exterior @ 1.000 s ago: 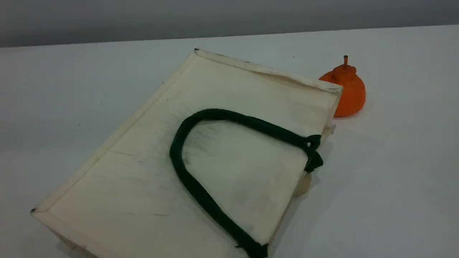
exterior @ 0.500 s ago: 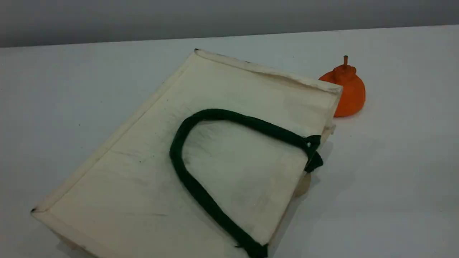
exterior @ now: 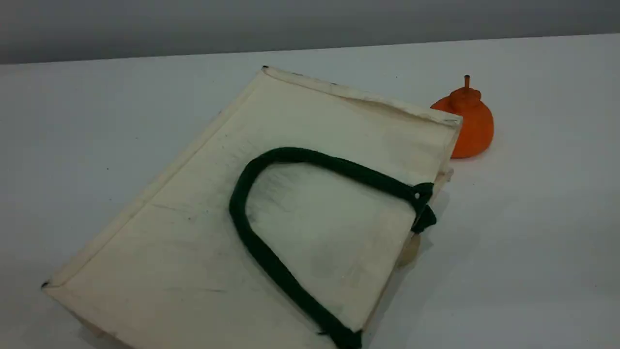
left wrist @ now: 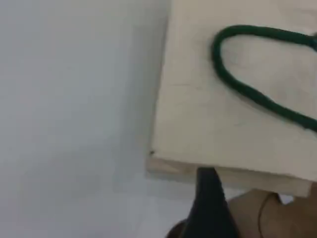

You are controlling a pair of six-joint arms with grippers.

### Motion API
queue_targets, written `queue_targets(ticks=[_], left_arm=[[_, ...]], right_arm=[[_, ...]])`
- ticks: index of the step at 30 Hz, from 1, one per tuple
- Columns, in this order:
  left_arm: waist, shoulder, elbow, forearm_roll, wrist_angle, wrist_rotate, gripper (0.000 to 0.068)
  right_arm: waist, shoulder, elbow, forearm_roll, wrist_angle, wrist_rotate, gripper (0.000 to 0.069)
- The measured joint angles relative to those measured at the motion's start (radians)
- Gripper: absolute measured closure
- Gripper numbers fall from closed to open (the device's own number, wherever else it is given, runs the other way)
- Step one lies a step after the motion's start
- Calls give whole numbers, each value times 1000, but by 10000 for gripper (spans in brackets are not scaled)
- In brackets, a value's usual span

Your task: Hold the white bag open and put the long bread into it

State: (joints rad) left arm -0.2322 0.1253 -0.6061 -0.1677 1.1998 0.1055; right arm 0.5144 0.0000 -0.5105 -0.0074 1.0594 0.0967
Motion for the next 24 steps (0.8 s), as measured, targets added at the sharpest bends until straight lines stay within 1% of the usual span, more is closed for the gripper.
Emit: queue_targets(ticks=[4, 6, 8, 10, 13, 17, 21, 23, 24], left_arm=[[0, -54, 54, 53, -27, -41, 220], [0, -73, 69, 73, -32, -43, 220], [0, -79, 70, 88, -74, -43, 220], [0, -79, 86, 121, -96, -43, 220], [0, -79, 103, 122, -118, -50, 220], [1, -79, 103, 150, -124, -92, 220], [1, -79, 103, 147, -121, -93, 220], [1, -79, 103, 147, -121, -93, 220], [1, -79, 103, 147, -121, -93, 220]], right_arm=[[0, 0, 4, -12, 7, 0, 210], [0, 0, 4, -12, 7, 0, 210], [0, 0, 4, -12, 7, 0, 210], [0, 0, 4, -12, 7, -1, 210], [0, 0, 4, -11, 7, -2, 211], [0, 0, 4, -11, 7, -2, 211], [0, 0, 4, -11, 7, -2, 211], [-16, 0, 4, -7, 7, -2, 211], [-38, 0, 4, -2, 7, -2, 211]])
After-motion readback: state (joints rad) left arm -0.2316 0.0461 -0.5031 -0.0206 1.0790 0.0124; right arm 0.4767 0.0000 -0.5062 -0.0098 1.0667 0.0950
